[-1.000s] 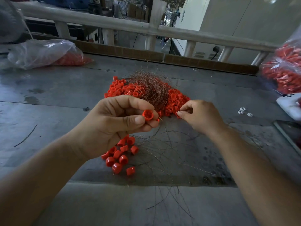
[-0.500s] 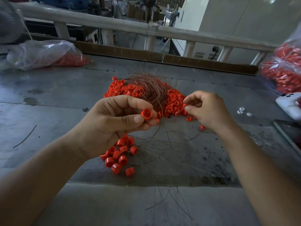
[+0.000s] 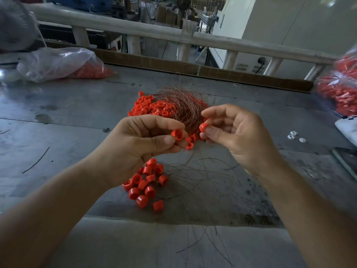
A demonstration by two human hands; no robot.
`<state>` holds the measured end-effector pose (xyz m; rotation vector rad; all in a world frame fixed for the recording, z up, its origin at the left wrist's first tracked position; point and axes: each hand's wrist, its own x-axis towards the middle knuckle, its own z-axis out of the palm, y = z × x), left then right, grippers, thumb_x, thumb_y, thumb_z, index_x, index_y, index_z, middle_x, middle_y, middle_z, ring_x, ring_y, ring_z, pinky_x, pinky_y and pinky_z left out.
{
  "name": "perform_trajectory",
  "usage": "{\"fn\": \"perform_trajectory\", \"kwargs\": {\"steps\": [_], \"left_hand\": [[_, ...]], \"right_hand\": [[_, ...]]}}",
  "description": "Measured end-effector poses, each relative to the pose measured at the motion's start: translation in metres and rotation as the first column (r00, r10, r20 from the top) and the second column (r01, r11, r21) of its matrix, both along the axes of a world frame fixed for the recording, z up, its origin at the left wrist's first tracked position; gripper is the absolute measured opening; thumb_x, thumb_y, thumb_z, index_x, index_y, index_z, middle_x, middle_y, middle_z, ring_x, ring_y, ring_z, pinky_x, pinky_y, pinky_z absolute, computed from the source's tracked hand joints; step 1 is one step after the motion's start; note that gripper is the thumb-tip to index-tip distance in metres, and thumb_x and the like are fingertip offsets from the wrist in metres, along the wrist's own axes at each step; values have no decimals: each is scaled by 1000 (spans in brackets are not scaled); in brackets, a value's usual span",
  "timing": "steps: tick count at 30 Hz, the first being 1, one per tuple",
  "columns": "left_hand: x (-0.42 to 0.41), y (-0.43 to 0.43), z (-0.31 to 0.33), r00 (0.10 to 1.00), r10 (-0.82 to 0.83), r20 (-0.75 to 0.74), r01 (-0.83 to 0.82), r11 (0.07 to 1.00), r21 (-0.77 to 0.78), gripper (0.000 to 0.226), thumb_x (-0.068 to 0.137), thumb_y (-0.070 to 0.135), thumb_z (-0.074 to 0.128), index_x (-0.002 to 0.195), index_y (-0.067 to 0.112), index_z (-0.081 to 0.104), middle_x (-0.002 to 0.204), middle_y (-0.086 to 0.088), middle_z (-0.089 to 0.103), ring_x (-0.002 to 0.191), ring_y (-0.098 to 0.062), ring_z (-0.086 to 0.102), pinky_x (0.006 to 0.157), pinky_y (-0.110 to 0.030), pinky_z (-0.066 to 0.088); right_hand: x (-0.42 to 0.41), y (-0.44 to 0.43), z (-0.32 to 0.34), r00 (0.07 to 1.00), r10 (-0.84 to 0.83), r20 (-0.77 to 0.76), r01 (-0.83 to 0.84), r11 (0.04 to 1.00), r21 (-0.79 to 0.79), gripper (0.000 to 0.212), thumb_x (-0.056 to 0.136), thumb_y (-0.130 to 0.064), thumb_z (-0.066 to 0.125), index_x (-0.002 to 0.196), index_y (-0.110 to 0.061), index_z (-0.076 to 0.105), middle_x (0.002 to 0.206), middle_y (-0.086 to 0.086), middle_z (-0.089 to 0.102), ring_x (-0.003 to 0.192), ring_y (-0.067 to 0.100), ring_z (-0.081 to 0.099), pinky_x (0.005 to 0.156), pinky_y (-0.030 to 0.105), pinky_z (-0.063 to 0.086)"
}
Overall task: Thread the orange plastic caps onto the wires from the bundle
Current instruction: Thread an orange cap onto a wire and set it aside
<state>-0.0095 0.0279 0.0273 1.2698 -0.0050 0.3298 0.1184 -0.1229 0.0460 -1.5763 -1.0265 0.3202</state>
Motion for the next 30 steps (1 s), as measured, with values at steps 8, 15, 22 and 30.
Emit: {"fn": "perform_trajectory", "kwargs": {"steps": [8, 15, 22, 30], "left_hand": [[0, -1, 0, 1000, 11, -14, -11, 999, 35, 23, 56, 11, 68, 77, 15, 76, 79, -5, 73, 76, -16, 70, 64, -19, 54], [1, -1, 0, 999, 38, -33, -35, 997, 69, 27, 63, -1, 58, 78, 14, 76, 78, -7, 73, 74, -16, 70, 64, -18, 54], [1, -4, 1, 995, 86, -51, -80, 991, 108, 26, 59, 6, 62, 78, 17, 76, 78, -6, 73, 73, -15, 70, 64, -17, 54], [2, -4, -1, 992, 111, -65, -102, 986, 128, 24, 56, 10, 64, 76, 17, 75, 74, -6, 72, 69, -15, 69, 63, -18, 54]], "right_hand": [[-9, 0, 1, 1000, 11, -2, -11, 1000, 7, 22, 83, 2, 59, 81, -20, 64, 70, 1, 68, 61, 11, 66, 54, 15, 49], [-12, 2, -1, 996, 21, 89, -21, 1000, -3, 14, 76, -13, 66, 84, -24, 63, 76, 0, 63, 70, 14, 63, 66, 19, 52], [-20, 6, -7, 975, 21, 222, -34, 998, 56, 20, 75, -9, 69, 86, -24, 63, 80, -4, 66, 74, 9, 65, 69, 22, 53], [-25, 9, -15, 968, -13, 249, -5, 998, 70, 19, 71, -6, 73, 86, -15, 65, 83, 1, 67, 75, 12, 67, 69, 24, 54]]}}
